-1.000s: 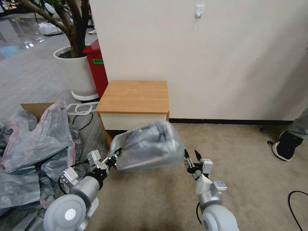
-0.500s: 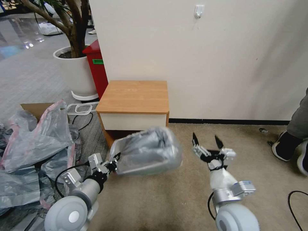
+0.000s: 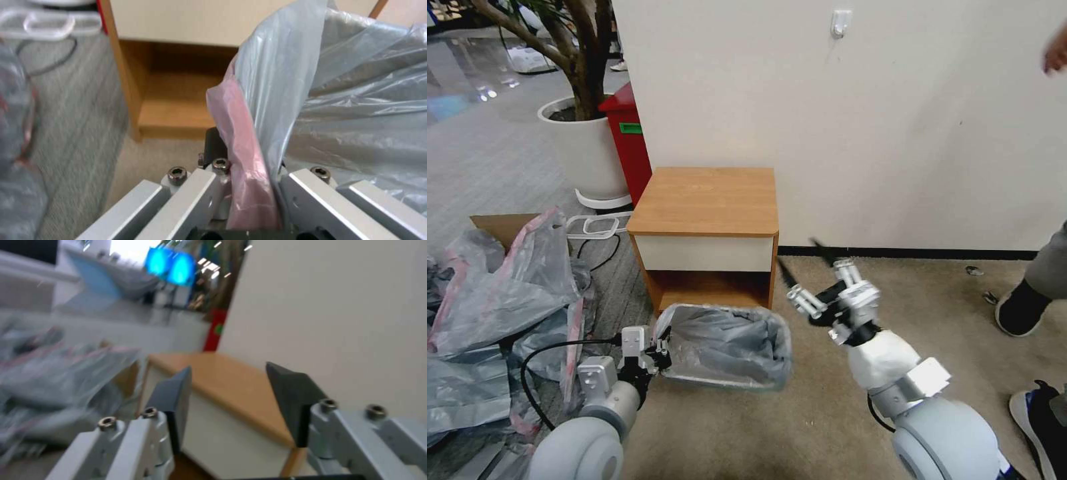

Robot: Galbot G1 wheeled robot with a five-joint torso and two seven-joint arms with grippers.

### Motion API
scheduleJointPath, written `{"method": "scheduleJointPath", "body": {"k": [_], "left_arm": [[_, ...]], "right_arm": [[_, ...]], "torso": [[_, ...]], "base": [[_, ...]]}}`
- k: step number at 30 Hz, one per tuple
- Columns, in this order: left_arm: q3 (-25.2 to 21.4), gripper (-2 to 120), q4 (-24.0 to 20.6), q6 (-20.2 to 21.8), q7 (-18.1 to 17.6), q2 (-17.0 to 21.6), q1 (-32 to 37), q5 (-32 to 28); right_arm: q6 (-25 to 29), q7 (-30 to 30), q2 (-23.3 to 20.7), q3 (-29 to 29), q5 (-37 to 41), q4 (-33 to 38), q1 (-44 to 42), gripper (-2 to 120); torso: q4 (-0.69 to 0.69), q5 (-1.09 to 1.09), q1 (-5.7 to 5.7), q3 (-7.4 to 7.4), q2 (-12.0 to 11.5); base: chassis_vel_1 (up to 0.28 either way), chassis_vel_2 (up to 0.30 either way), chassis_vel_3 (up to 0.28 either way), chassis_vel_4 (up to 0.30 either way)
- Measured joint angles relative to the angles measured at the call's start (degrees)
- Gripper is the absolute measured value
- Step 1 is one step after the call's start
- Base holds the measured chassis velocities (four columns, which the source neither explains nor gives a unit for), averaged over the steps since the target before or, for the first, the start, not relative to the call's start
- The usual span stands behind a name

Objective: Pick up the garbage bag from the table and place it over the trash can.

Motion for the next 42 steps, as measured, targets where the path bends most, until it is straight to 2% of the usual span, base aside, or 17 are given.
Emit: {"method": "scheduleJointPath", "body": {"k": [3,4,6,7,10,12,13,16,19,25,30,38,42], "left_arm": [[1.6,0,0.1,-2.4,0.9,-0.8,0.7,5.6],[1.6,0,0.1,-2.4,0.9,-0.8,0.7,5.6],[2.3,0,0.7,-3.8,1.3,-1.4,1.0,9.2],[2.3,0,0.7,-3.8,1.3,-1.4,1.0,9.2],[2.8,0,1.2,-5.1,1.7,-1.8,1.4,12.0],[2.9,0,1.3,-5.2,1.7,-1.8,1.4,12.1],[3.1,0,1.3,-5.2,1.7,-1.9,1.4,12.2],[3.3,0,1.3,-5.3,1.7,-2.0,1.4,12.5],[3.9,0,1.9,-5.9,1.7,-2.3,1.5,13.8],[4.4,0,2.2,-6.5,1.7,-2.6,1.6,15.4],[5.1,0,2.2,-6.7,1.7,-2.6,1.6,16.7],[6.4,0,1.7,-6.7,1.2,-3.0,2.1,17.7],[6.9,0,1.1,-6.6,1.1,-3.3,2.5,17.7]], "right_arm": [[-8.0,-1.0,-5.3,-6.1,0.7,-0.1,5.2,30],[-8.0,-1.0,-5.3,-6.1,0.7,-0.1,5.2,30],[-14.4,-1.2,-7.4,-10.1,2.8,-0.5,8.9,19],[-14.4,-1.2,-7.4,-10.1,2.8,-0.5,8.9,19],[-20.9,-0.4,-8.2,-15.4,6.2,-1.7,13.6,5],[-21.7,-0.1,-8.2,-16.2,6.8,-1.9,14.2,2],[-23.8,0.7,-7.9,-18.1,8.3,-2.8,16.1,0],[-26.5,1.3,-7.1,-20.3,9.9,-4.2,18.8,0],[-31.3,2.1,-5.6,-25.6,12.2,-7.4,25.1,0],[-32.9,1.7,-4.5,-30.2,10.0,-12.5,29.5,0],[-32.9,0.2,-2.0,-35.2,5.9,-20.9,32.7,0],[-32.7,-0.5,2.8,-40.3,3.6,-30.9,36.4,0],[-32.6,-0.5,4.0,-41.4,3.3,-33.6,37.2,0]], "torso": [[-0.01,0.0,0.0,0.0,0.0],[-0.01,0.0,0.0,0.0,0.0],[0.0,-0.02,0.0,0.0,0.0],[0.0,-0.02,0.0,0.0,0.0],[-0.01,-0.01,0.0,0.0,0.0],[-0.01,-0.01,0.0,0.0,0.0],[-0.01,-0.02,0.0,0.0,0.0],[-0.01,-0.01,0.0,0.0,0.0],[0.0,-0.01,0.0,0.0,0.0],[0.0,-0.02,0.0,0.0,0.0],[0.0,-0.02,0.0,0.0,0.0],[0.0,-0.01,0.0,0.01,0.0],[0.01,-0.01,0.0,0.01,0.0]], "base": [[0.0,0.0,0.0,0.0],[0.0,0.0,0.0,0.0],[0.0,0.0,0.0,0.0],[0.0,0.0,0.0,0.0],[0.0,0.0,0.0,0.0],[0.0,0.0,0.0,0.0],[0.0,0.0,0.0,0.0],[0.0,0.0,0.0,0.0],[0.0,0.0,0.0,0.0],[0.0,0.0,0.0,0.0],[0.0,0.0,0.0,0.0],[0.0,0.0,0.0,0.0],[0.0,0.0,0.0,0.0]]}}
